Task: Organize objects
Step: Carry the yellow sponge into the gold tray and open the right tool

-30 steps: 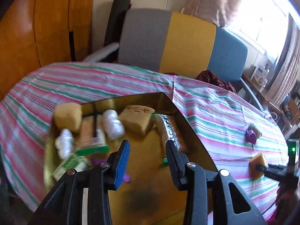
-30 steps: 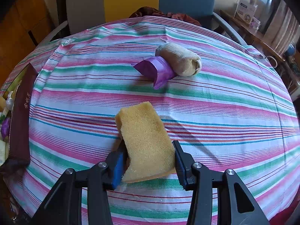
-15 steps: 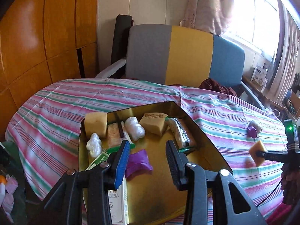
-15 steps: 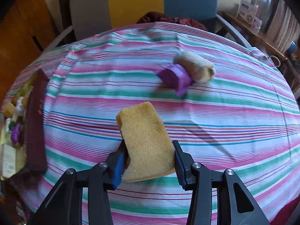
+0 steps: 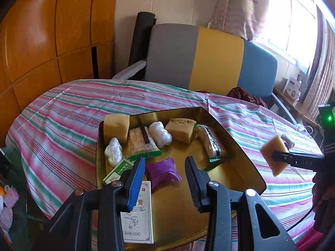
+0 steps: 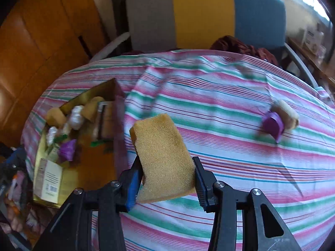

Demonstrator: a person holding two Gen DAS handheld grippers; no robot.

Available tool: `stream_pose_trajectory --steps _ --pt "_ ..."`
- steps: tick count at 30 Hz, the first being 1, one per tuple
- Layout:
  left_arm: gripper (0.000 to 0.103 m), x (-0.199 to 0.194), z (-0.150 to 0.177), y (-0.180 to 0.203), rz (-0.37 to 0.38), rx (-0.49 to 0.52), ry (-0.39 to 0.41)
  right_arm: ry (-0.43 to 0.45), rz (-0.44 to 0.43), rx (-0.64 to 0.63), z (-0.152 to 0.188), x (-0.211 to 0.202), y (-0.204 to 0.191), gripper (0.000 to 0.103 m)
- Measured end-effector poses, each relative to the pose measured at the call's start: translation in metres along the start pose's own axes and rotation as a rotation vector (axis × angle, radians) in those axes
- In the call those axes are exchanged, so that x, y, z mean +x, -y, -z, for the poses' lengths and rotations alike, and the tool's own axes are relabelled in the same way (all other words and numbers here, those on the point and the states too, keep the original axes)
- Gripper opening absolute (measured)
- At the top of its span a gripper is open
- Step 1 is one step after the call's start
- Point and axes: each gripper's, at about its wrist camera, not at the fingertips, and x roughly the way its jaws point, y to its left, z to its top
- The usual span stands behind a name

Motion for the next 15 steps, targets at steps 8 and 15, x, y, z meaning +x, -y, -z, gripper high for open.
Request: stream_pose_trajectory --steps 8,15 --pt "0.040 -0.007 0.001 -0.024 -0.011 -0.056 0.017 0.012 -0.093 -0.099 -0.020 0.005 -0.069 0.046" --pt "0.040 -0.006 0.002 -0.042 -0.041 -0.084 0.016 -0.010 -0.165 -0.194 -0.045 0.033 -0.140 0.046"
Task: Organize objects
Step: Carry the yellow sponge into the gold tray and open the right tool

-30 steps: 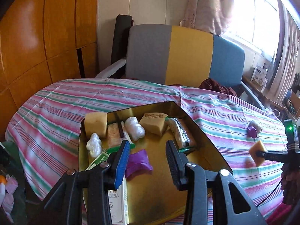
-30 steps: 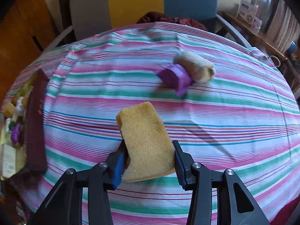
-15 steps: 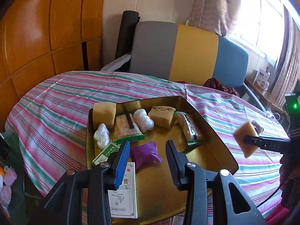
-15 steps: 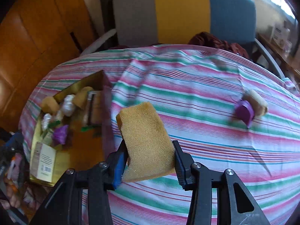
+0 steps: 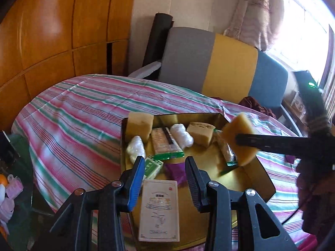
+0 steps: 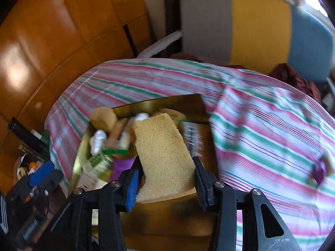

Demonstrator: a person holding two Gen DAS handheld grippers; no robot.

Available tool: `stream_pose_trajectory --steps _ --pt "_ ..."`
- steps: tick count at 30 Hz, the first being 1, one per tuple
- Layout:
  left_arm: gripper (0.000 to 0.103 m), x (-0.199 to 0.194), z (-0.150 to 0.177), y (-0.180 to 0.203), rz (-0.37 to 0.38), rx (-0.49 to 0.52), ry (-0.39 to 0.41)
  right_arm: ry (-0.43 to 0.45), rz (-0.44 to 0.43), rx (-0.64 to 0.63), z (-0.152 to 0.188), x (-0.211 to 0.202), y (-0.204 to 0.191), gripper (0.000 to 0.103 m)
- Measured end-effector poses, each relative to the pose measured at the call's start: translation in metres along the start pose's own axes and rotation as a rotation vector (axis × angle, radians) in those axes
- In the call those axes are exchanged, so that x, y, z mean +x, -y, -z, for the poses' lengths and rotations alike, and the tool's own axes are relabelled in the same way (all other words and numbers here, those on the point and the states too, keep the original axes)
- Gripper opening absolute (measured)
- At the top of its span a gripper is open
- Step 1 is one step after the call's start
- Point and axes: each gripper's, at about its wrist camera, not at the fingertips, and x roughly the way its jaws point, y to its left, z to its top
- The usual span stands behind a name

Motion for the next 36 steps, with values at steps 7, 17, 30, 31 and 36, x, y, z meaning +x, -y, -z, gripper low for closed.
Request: stream_pose_trajectory --steps 7,17,30,31,36 --pt "0.040 0.003 0.000 -0.010 -0.015 -0.014 -0.007 -0.142 0.095 -0.104 -0.009 0.080 -0.027 0.046" --pt "0.040 0.004 0.001 -0.012 -0.022 -0.019 -0.017 -0.140 0.088 -0.097 -0.002 0.085 -0.017 0.060" --pt "0.040 -0.004 0.002 -0.002 -0.013 0.002 -0.009 -0.056 0.063 -0.054 0.010 0.046 -0.011 0.069" --pt "0.040 -0.005 0.002 -0.002 -0.012 0.004 -0.007 -0.050 0.064 -0.051 0.012 0.044 -0.010 0.069" --pt "0.040 -0.010 0.003 0.003 -0.005 0.018 -0.001 -0.027 0.070 -0.034 0.020 0.030 -0.003 0.069"
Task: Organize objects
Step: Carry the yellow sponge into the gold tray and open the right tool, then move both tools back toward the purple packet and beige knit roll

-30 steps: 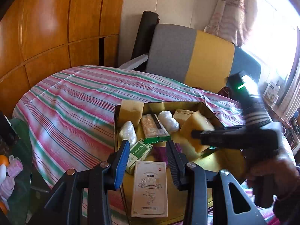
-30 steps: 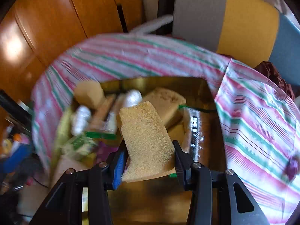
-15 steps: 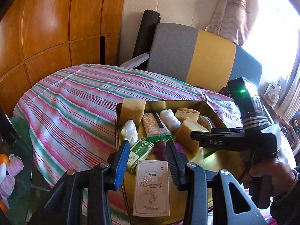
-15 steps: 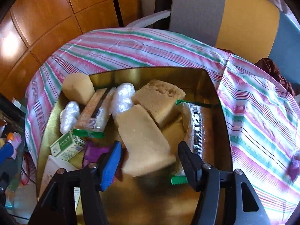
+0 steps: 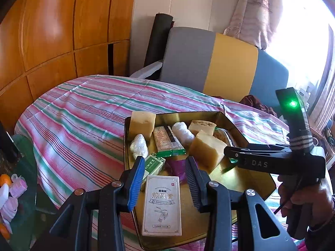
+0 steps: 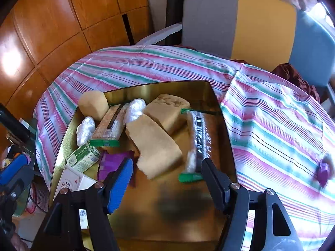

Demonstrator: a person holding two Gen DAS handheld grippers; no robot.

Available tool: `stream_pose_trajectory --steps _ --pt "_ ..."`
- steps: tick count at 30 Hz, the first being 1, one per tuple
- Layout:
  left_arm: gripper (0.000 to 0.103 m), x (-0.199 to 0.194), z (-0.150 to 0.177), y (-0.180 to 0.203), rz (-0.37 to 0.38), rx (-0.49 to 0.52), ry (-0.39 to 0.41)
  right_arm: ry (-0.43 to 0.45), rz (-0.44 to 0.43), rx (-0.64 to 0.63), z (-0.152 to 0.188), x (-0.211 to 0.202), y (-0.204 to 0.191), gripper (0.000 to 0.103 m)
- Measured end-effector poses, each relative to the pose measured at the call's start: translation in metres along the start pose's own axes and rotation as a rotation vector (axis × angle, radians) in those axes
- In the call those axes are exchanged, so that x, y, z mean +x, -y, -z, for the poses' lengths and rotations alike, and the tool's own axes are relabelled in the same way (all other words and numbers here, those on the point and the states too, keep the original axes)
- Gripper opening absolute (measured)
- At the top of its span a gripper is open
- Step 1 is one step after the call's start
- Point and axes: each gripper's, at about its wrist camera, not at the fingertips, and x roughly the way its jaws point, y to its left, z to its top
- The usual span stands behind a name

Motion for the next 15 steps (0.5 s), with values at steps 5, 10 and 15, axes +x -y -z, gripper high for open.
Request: stream_pose_trajectory --steps 5,10,15 --pt "0.040 -0.003 0.002 0.006 0.007 0.016 0.002 0.024 0.017 0.008 0.013 -0.014 0.008 0.069" --pt "0.040 -0.004 0.004 0.013 0.015 0.037 -0.002 0.043 0.030 0.029 0.025 -0.027 0.022 0.069" --pt "0.040 -0.005 0.007 0.024 0.027 0.065 -0.006 0.062 0.041 0.064 0.037 -0.042 0.041 0.070"
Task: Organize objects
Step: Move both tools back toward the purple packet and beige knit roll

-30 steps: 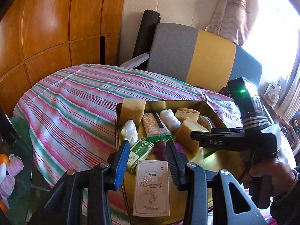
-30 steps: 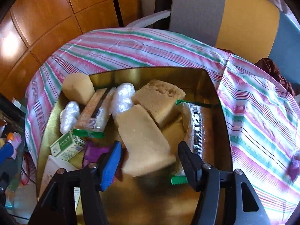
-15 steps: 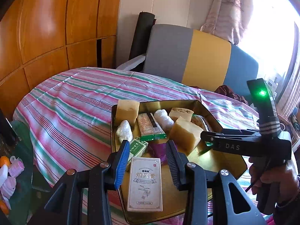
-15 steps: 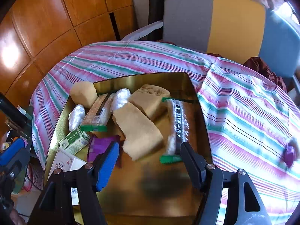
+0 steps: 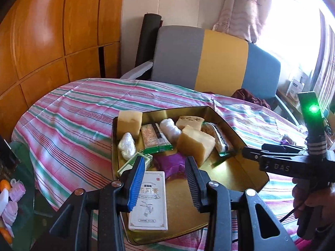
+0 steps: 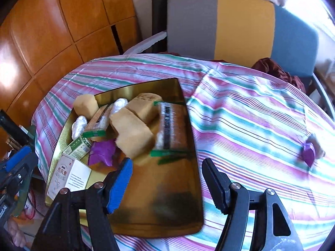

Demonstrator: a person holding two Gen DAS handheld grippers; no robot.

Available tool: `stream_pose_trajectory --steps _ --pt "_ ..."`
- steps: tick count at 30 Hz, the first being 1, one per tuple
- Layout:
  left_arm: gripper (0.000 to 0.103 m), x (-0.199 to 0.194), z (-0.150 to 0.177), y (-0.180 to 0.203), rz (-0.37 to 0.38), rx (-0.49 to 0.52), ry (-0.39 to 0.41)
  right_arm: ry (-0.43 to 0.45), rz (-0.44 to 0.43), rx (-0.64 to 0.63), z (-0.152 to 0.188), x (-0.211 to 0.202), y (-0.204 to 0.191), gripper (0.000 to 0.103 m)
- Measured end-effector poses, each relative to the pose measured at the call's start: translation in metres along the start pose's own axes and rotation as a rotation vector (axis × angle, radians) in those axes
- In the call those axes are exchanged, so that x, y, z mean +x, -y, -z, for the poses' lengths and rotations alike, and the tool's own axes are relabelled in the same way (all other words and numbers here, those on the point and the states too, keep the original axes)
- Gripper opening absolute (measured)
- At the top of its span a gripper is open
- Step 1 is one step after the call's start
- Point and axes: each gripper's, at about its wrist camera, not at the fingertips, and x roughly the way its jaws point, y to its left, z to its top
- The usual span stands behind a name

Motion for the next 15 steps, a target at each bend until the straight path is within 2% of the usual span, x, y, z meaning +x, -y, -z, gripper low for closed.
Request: stream_pose_trajectory --steps 7,15 --pt "0.040 0.001 0.002 0.018 0.020 0.053 -0.009 0.010 0.045 0.042 0.016 -0.021 0.039 0.072" --pt "0.040 0.004 0.002 0.047 0.056 0.122 -0.018 0.025 0.151 0.166 0.031 -0.050 0.113 0.075"
